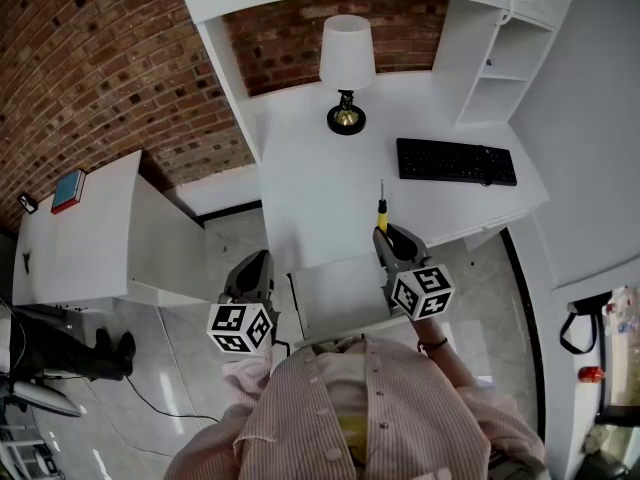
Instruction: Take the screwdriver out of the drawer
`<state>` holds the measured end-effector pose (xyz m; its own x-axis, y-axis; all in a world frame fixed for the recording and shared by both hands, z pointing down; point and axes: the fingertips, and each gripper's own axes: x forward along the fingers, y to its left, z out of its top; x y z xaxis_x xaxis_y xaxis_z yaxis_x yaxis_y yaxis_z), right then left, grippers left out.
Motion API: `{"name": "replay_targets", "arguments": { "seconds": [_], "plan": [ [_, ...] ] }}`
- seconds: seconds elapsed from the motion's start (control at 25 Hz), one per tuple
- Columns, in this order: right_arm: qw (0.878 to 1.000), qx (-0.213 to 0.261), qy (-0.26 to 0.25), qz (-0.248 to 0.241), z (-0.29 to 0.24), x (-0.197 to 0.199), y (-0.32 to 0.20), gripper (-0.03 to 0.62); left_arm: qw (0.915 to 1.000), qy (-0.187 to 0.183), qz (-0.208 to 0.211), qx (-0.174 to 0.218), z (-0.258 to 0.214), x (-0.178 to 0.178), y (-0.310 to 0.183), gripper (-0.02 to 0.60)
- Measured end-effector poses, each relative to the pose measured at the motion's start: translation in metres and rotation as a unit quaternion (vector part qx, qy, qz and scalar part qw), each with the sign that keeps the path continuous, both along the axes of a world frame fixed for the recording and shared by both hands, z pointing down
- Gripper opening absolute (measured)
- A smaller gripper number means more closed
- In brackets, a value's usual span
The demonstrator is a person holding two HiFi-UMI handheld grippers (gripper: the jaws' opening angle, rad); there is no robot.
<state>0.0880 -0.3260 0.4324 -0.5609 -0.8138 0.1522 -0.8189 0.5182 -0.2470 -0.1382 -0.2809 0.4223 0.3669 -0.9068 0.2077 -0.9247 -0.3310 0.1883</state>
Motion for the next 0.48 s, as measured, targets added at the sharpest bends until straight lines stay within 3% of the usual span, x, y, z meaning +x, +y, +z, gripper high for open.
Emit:
{"name": "replay_targets", "arguments": {
  "seconds": [0.48],
  "plan": [
    [0.999,0.039,-0.025,0.014,-0.04,0.017,-0.012,0.077,0.9984,-0.007,-0.028,0.048,-0.043,-0.012,-0.011,-0.002]
  ]
}}
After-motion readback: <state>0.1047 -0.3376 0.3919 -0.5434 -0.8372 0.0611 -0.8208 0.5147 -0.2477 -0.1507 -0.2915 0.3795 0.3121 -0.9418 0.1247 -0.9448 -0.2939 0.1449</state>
